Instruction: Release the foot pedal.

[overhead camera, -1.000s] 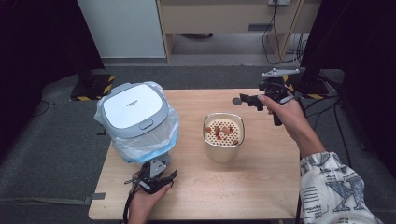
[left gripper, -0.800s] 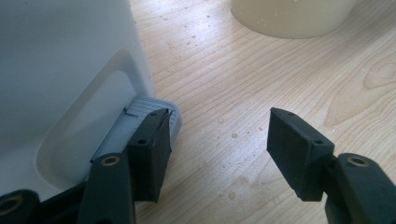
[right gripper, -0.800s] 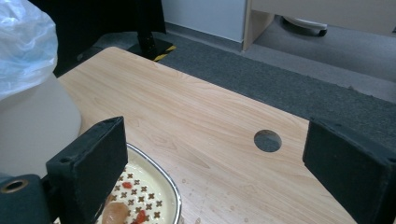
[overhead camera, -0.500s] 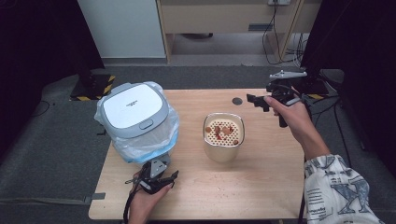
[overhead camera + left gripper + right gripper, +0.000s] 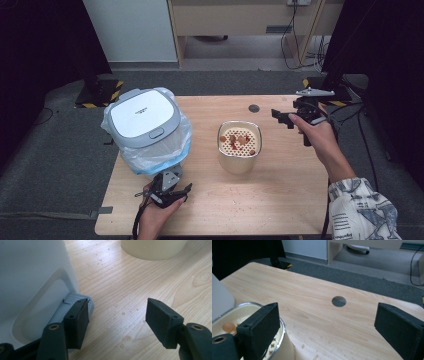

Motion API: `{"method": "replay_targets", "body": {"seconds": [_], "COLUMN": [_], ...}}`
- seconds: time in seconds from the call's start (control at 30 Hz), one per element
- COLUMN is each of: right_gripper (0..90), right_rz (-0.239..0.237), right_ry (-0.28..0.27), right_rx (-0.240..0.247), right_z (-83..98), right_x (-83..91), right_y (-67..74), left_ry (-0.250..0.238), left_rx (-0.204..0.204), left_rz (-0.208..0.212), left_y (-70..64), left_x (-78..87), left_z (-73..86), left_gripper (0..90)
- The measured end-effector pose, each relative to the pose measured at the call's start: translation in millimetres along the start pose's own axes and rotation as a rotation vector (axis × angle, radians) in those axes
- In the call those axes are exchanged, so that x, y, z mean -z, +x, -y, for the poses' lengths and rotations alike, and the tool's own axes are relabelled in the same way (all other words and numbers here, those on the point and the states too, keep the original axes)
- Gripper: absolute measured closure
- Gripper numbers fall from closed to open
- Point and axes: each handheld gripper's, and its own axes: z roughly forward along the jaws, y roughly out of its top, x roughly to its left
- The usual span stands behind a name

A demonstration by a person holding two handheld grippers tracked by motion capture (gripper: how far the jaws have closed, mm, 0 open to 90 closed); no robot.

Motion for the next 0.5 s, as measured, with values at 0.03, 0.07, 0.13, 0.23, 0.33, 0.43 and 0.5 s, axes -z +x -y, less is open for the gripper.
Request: {"method": "replay_targets", "body": {"seconds": [0.03,0.07,0.13,0.23,0.33,0.43,0.5], "right_gripper": [6.7,6.6,6.5,6.5,6.6,6.8,7.1], "right_rz": [0.007,0.013,0.024,0.04,0.052,0.055,0.053], "right_ry": [0.003,0.005,0.005,0.014,0.019,0.032,0.043], "right_rx": [-0.001,-0.007,-0.015,-0.024,-0.037,-0.049,-0.052], "right_z": [3.6,7.1,14.3,27.0,37.4,48.0,55.5], "right_x": [0.4,0.7,1.3,1.0,0.0,-1.3,-2.5], "right_y": [-1.3,-2.3,-5.2,-9.4,-12.3,-14.6,-15.2], "left_ry": [0.001,0.001,-0.001,0.001,-0.002,-0.003,-0.003], "left_rx": [0.0,0.0,0.0,0.0,0.005,0.003,0.001], "left_rz": [0.001,0.001,0.004,0.006,0.005,0.004,0.004], "left_y": [0.0,-0.1,-0.2,0.0,0.0,0.2,0.2], "left_x": [-0.3,-0.5,-0.8,-1.2,-1.1,-1.4,-1.6], "left_z": [0.1,0.1,0.0,0.2,0.3,0.3,0.2], "left_gripper": [33.4,33.0,32.6,31.9,31.6,31.3,31.2]}}
